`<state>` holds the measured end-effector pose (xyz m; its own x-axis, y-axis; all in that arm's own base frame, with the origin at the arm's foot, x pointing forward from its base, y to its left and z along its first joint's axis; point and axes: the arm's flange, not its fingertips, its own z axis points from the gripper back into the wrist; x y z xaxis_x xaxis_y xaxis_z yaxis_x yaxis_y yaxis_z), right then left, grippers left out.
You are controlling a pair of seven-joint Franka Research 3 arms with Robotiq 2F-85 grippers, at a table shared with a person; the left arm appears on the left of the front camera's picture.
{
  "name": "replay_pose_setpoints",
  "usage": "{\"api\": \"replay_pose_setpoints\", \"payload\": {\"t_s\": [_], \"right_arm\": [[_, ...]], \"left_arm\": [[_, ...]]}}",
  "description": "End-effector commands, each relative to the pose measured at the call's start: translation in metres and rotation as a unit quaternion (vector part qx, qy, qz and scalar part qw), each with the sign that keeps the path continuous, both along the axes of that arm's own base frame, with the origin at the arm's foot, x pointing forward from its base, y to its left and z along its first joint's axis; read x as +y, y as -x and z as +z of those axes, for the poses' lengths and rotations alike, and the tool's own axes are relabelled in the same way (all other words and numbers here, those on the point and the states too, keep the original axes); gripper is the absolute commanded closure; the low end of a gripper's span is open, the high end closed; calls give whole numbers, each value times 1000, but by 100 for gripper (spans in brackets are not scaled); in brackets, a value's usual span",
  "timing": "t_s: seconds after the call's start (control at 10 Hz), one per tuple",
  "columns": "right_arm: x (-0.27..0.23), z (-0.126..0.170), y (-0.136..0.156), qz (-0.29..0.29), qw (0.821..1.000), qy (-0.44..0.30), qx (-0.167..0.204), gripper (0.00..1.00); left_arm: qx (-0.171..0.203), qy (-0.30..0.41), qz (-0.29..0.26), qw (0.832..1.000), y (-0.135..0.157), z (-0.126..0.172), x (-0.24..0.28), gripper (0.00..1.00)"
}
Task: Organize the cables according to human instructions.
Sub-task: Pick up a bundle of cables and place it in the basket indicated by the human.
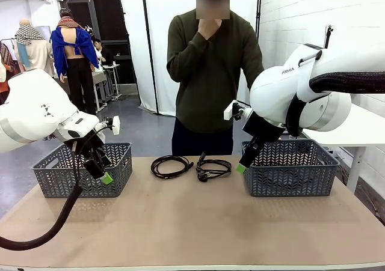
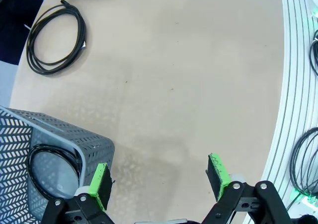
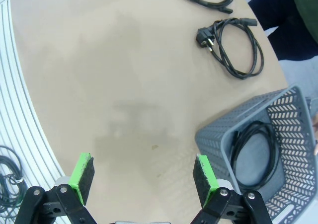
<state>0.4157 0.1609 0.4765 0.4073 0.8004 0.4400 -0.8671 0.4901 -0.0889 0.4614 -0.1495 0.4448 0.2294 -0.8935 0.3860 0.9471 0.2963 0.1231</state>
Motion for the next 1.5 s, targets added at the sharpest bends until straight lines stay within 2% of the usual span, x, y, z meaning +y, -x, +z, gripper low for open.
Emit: {"api": "replay_pose_setpoints", "payload": {"t_s": [0.0, 0.1, 0.3, 0.6, 0.8, 1.2, 1.4], "right_arm": [[0, 0, -1, -3, 1000, 1, -2, 0], [0, 0, 0, 0, 1000, 0, 0, 0], [17, 11, -15, -50, 998, 0, 37, 0], [52, 22, -50, -100, 992, 17, 78, 0], [72, 17, -81, -151, 983, 33, 93, 0], [105, 7, -123, -205, 974, 42, 84, 0], [109, 0, -128, -196, 975, 38, 101, 0]], "left_arm": [[4, 0, -1, 1000, 0, 3, 0, 0], [4, 0, -1, 1000, 0, 3, 0, 0], [4, 0, -1, 1000, 0, 3, 0, 0], [4, 0, -1, 1000, 0, 3, 0, 0], [4, 0, -1, 1000, 0, 3, 0, 0], [4, 0, -1, 1000, 0, 3, 0, 0], [4, 0, -1, 1000, 0, 3, 0, 0]]}}
